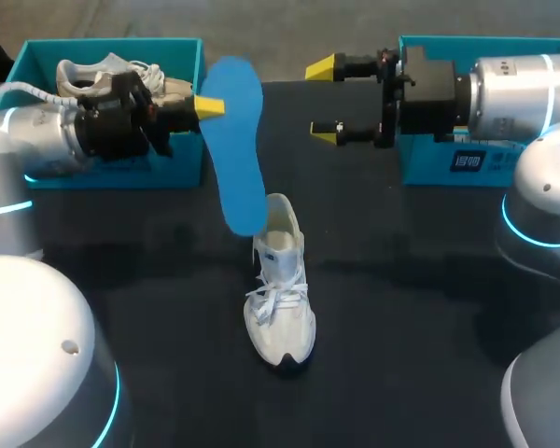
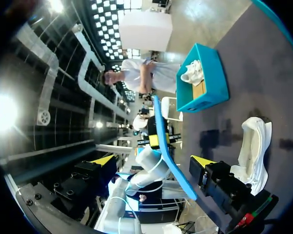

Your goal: Take the shoe out of the shoebox, open the shoe tongue, remove and reinsert the insole, then place the shoe into the shoebox

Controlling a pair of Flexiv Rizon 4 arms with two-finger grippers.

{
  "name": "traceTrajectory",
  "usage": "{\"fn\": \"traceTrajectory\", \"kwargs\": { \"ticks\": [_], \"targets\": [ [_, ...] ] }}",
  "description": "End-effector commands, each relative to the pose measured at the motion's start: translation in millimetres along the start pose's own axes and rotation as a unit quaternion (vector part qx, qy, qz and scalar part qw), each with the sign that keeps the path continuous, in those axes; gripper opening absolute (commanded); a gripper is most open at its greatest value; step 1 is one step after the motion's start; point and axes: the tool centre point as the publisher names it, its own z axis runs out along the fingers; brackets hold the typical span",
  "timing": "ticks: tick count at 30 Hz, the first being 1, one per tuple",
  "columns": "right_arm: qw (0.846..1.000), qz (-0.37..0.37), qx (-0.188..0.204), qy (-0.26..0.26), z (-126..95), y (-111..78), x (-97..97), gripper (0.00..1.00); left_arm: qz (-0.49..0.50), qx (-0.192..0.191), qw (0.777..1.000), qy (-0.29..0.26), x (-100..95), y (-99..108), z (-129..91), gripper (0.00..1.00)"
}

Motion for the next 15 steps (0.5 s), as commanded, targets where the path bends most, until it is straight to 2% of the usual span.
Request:
{"fn": "traceTrajectory", "kwargs": {
  "ticks": [1,3,6,7,8,10,12,15],
  "targets": [
    [1.0,0.0,0.0,-0.001,3.5,1.1,0.3,1.0,0.171,0.042,0.984,0.014,21.9,-1.3,0.1,0.0],
    [1.0,0.0,0.0,-0.001,3.5,1.1,0.3,1.0,0.233,0.03,0.972,0.024,26.5,-1.3,-0.8,0.0],
    [1.0,0.0,0.0,-0.001,3.5,1.1,0.3,1.0,0.257,0.023,0.966,0.027,29.9,-1.1,-1.9,0.0],
    [1.0,0.0,0.0,-0.001,3.5,1.1,0.3,1.0,0.338,0.006,0.941,0.037,34.4,4.7,-5.6,0.0],
    [1.0,0.0,0.0,-0.001,3.5,1.1,0.3,1.0,0.369,-0.004,0.928,0.046,35.3,7.2,-6.9,0.0],
    [1.0,0.0,0.0,-0.001,3.5,1.1,0.3,1.0,0.387,-0.011,0.921,0.042,35.2,7.4,-7.4,0.0],
    [1.0,0.0,0.0,-0.001,3.5,1.1,0.3,1.0,0.441,-0.017,0.897,0.038,33.2,8.2,-9.0,0.0],
    [1.0,0.0,0.0,-0.001,3.5,1.1,0.3,1.0,0.445,-0.031,0.894,0.05,33.6,7.6,-9.9,0.0]
  ]
}}
